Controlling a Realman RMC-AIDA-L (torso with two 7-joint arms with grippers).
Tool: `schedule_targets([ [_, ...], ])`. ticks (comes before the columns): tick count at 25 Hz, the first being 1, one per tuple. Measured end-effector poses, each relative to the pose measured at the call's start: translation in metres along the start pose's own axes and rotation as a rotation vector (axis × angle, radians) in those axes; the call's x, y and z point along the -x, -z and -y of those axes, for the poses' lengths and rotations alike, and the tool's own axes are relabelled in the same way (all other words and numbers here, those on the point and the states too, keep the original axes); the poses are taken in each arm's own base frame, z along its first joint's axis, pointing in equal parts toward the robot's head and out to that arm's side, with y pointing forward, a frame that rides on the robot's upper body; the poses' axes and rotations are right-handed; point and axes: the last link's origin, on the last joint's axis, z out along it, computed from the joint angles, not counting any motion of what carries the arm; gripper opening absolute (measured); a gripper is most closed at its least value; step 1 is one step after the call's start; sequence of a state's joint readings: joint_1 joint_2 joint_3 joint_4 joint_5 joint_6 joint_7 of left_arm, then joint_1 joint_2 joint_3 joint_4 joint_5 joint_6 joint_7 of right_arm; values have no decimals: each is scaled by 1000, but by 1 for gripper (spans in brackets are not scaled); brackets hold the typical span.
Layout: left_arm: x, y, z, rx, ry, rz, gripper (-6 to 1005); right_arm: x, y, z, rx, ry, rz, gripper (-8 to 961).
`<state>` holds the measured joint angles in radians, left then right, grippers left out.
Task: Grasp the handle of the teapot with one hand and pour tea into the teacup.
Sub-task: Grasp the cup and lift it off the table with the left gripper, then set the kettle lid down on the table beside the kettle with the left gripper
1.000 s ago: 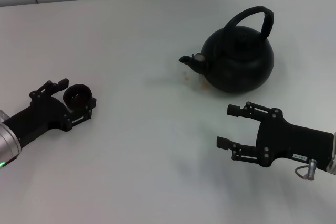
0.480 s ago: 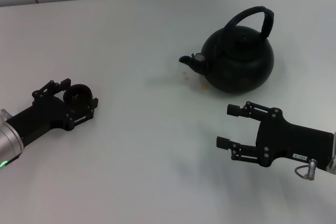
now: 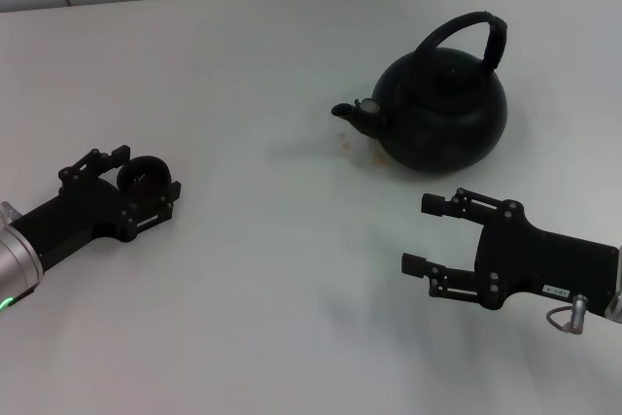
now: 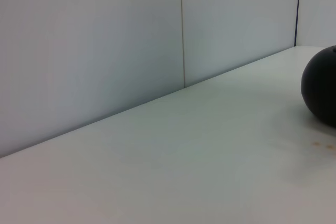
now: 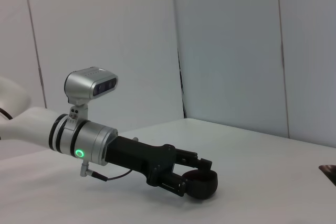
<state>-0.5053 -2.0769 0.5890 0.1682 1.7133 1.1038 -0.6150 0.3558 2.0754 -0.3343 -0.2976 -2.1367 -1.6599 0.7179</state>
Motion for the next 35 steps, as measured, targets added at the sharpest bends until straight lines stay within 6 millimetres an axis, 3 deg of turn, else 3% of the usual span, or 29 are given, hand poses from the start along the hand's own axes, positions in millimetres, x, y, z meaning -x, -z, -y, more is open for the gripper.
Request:
schedule_targets([
  [8, 2, -1, -3, 20, -18, 20, 849, 0, 0, 0, -3, 0, 1, 776],
  [11, 2, -1, -3, 23, -19, 20, 689, 0, 0, 0, -3, 0, 1, 776],
  [29, -23, -3, -9, 126, -47, -97, 692, 0, 1, 0, -3, -1, 1, 777],
  [35, -33, -16, -19, 200, -77, -105, 693, -1, 2, -1, -5, -5, -2, 776],
])
